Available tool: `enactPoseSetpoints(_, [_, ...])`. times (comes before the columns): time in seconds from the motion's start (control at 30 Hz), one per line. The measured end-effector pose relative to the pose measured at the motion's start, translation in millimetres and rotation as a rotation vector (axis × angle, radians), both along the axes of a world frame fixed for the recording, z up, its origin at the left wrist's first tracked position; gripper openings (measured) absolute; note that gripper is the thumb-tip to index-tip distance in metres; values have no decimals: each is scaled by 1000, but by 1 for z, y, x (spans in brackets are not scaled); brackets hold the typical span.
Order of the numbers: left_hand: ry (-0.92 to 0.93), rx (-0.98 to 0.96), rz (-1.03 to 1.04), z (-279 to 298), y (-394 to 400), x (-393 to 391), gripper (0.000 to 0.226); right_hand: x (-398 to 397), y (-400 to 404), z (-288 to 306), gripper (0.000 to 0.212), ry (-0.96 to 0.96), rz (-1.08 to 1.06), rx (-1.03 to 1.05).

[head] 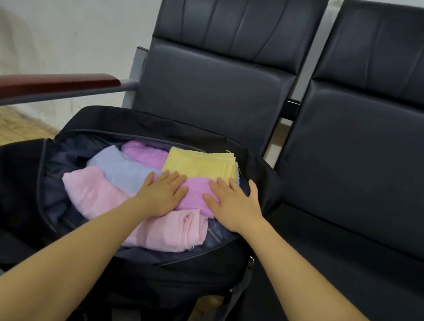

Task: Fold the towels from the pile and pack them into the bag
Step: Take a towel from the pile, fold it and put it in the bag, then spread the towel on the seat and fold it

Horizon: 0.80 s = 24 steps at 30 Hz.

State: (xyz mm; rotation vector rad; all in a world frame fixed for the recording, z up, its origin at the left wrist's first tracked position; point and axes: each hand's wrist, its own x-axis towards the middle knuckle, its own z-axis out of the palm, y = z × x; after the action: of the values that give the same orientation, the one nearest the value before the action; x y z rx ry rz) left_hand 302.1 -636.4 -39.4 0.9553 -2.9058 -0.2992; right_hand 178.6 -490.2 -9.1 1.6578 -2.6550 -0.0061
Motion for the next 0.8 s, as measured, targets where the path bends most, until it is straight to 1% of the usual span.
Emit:
enactPoseSetpoints(0.1, [104, -117, 7, 11, 17, 7, 52, 6, 14, 6, 53, 5, 9, -140])
enactPoseSetpoints(0.2, [130, -188, -68, 28, 43, 11, 53, 13, 44, 10, 45, -18, 20, -312])
enactPoseSetpoints(0.27, [161, -216, -114, 42, 69, 10, 51, 16, 72, 15, 43, -29, -6, -392])
enactPoseSetpoints(0.4, [244, -244, -230, 60, 135, -3, 48, 10, 142, 24, 44, -24, -90, -431])
enactPoseSetpoints(0.57, [290, -249, -391, 75, 235, -43, 45, -11, 255, 38, 44, -13, -212, -445])
enactPoseSetpoints(0.8, [326, -140, -641, 77, 391, -125, 42, -64, 425, 38, 41, 39, -492, -440])
